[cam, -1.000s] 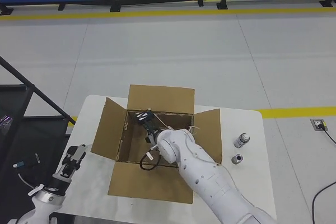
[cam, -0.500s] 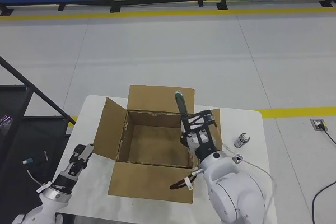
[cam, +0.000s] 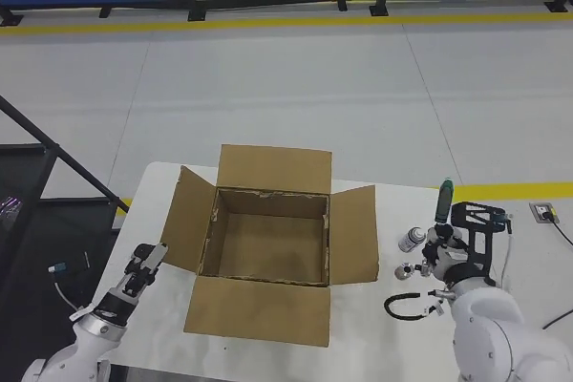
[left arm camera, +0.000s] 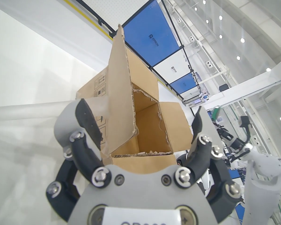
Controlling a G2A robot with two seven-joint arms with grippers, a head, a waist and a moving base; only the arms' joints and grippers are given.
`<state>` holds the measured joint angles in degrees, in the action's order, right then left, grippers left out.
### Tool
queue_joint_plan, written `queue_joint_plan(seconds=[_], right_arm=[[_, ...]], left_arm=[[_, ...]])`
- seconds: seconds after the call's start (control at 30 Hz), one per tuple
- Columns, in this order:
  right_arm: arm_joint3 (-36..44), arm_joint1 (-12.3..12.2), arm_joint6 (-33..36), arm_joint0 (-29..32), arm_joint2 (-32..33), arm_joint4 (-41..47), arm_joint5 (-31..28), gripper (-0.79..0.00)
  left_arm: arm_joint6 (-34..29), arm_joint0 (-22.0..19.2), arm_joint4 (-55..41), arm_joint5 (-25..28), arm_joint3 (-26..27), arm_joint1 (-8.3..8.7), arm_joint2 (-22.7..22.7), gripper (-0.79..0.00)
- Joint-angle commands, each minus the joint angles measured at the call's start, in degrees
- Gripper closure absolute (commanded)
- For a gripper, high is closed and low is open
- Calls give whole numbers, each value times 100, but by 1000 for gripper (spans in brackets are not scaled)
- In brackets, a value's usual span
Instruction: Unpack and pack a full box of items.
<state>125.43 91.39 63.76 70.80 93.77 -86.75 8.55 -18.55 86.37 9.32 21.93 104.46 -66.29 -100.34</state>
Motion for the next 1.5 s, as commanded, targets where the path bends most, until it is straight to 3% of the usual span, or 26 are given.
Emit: queue_joint_plan(seconds=[0.0, 0.5, 1.3, 1.47], right_arm=[[-632, -31, 285, -179, 378, 257, -53, 0], [-2981, -272, 500, -790, 1181, 683, -562, 0], [-4373, -497, 522, -1397, 887, 329, -303, 0], [-4526, -540, 476, -1444, 900, 425, -325, -80]], left_arm=[[3, -31, -1, -27, 5, 2, 5, -785], [12, -162, -2, -143, -62, 16, 30, -785], [21, -35, -255, -169, 40, 34, -114, -785], [58, -2, -299, -182, 59, 33, -131, -785]])
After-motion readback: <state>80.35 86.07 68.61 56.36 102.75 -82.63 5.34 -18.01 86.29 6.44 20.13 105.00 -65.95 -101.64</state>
